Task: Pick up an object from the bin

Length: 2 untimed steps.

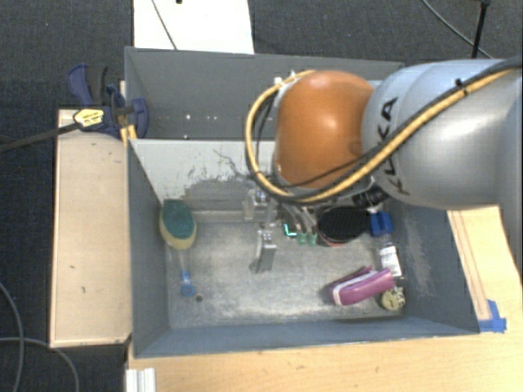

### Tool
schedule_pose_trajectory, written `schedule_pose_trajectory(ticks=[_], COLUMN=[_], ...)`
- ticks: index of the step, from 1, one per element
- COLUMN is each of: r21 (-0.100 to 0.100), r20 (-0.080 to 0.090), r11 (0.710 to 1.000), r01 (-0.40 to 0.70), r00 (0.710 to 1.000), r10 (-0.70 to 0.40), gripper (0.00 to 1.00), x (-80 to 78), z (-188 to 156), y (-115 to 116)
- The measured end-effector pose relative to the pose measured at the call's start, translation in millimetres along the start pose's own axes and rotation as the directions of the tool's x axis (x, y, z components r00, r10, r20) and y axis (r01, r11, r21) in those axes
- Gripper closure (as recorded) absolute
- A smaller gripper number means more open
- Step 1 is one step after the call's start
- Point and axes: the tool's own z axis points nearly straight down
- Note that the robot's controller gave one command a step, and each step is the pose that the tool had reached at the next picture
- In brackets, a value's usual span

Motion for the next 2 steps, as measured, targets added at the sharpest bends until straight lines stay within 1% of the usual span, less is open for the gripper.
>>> schedule_pose_trajectory(ticks=[1, 2], r21=[0.008, -0.004], r20=[0.013, 0.011], r11=[0.951, 0.995], r01=[0.309, -0.096], r00=[0.951, 0.995], r10=[-0.309, 0.096], gripper=[0.0, 0.0], x=[-33.0, -33.5], z=[131.0, 100.6], y=[93.0, 105.3])
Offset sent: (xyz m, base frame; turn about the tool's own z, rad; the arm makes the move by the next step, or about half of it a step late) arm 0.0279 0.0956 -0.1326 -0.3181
